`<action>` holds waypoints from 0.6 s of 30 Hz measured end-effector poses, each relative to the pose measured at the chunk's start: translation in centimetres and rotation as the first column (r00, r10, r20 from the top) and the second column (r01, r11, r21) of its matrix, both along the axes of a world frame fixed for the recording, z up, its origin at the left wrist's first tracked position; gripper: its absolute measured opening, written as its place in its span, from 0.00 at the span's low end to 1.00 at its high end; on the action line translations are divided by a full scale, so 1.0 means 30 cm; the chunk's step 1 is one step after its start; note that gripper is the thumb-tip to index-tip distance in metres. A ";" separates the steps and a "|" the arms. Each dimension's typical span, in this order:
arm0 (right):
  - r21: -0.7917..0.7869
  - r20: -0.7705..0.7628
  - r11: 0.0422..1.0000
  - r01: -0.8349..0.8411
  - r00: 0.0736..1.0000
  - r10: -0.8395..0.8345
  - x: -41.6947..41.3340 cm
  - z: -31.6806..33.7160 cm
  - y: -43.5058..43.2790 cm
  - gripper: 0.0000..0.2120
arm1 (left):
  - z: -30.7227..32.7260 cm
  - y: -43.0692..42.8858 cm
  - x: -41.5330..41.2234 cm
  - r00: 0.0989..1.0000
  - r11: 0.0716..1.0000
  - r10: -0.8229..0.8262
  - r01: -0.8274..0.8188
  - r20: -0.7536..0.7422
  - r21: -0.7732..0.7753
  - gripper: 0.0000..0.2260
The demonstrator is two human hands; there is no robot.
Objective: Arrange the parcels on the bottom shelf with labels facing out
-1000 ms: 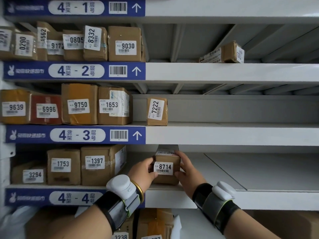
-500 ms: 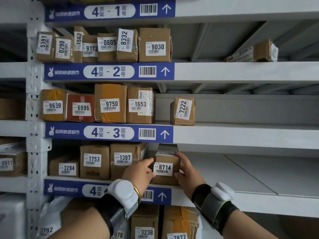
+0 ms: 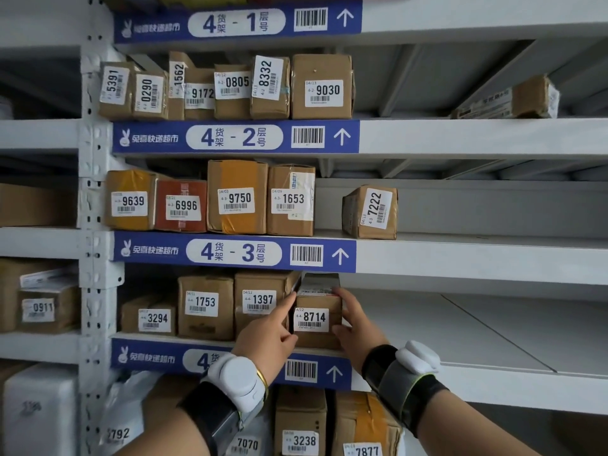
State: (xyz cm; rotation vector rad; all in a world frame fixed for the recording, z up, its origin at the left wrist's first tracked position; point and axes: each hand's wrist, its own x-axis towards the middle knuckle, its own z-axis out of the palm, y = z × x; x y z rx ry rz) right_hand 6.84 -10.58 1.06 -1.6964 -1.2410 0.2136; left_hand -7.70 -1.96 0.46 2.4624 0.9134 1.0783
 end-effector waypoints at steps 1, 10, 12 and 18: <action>-0.006 0.012 1.000 0.005 1.000 -0.005 -0.007 0.002 0.004 0.26 | -0.003 0.002 -0.004 1.000 1.000 -0.009 0.009 0.009 0.005 0.35; -0.039 0.125 0.998 0.040 0.992 -0.035 -0.029 0.010 0.009 0.27 | -0.021 0.004 -0.012 0.995 0.998 -0.054 0.057 0.087 -0.033 0.35; -0.056 0.137 0.997 0.044 0.990 -0.036 -0.023 0.006 0.004 0.28 | -0.028 0.006 -0.008 0.992 0.998 -0.056 0.060 0.110 -0.037 0.34; 0.029 -0.023 0.998 -0.053 0.998 0.054 -0.008 -0.006 -0.017 0.27 | -0.046 0.008 0.022 0.982 1.000 -0.023 0.022 0.186 0.004 0.17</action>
